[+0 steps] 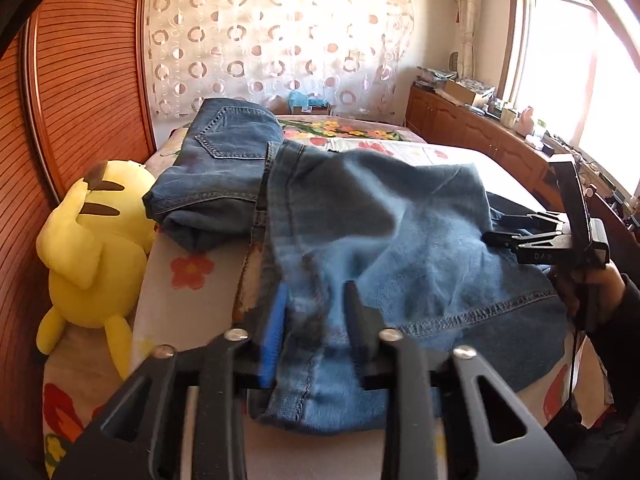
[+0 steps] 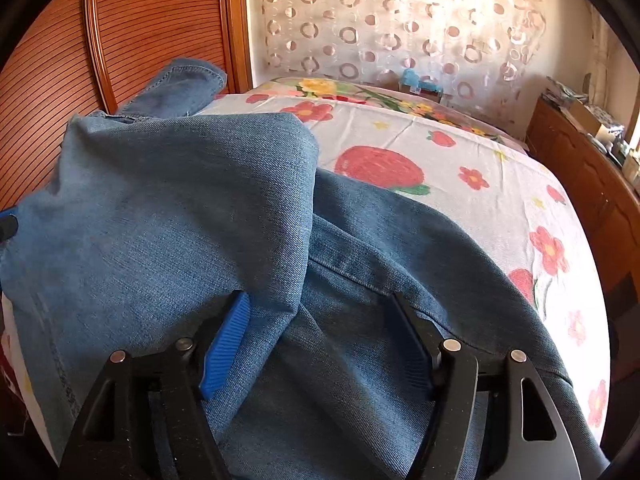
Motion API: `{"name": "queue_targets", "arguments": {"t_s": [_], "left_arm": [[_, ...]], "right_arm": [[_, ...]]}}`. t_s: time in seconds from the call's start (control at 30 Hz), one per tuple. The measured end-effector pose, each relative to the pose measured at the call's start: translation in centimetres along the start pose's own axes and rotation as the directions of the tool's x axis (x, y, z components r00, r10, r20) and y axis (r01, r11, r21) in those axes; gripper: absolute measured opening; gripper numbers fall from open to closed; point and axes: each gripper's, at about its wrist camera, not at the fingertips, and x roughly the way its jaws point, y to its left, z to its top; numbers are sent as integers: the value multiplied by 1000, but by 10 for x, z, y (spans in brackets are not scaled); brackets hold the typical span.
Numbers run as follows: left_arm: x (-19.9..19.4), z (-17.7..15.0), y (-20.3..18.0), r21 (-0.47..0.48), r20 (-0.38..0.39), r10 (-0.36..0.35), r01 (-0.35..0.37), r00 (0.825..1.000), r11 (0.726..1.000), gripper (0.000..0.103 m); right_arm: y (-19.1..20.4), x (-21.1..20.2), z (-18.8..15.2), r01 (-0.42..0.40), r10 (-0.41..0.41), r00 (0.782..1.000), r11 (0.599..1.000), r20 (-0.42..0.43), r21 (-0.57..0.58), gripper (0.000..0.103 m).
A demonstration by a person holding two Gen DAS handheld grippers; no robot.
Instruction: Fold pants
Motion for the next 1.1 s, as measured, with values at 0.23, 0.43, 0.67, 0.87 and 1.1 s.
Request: {"name": "queue_targets", "arguments": {"t_s": [0.23,0.43,0.67,0.87,1.1], "left_arm": [[12,30,2,17,32,1,-1,999,1000,59],[29,66,8,28,60,-6,5,998,1000,58],[63,88,17,23,-12,-14,14,1000,1000,37],[51,90,15,12,50,-1,0,999,1000,11],[54,100,18,-3,41,42,-42,998,999,15]], "right_arm": [[0,0,0,0,0,1000,1000,0,1,73],[-1,0,-1,1,-1,1000,1000,1,1,73],[-1,1,-1,3,-3,1000,1000,2,-1,73],[-2,1,-2,3,-3,1000,1000,3,-2,73],[-3,0,-3,6,-6,1000,1000,4,-6,73]]}}
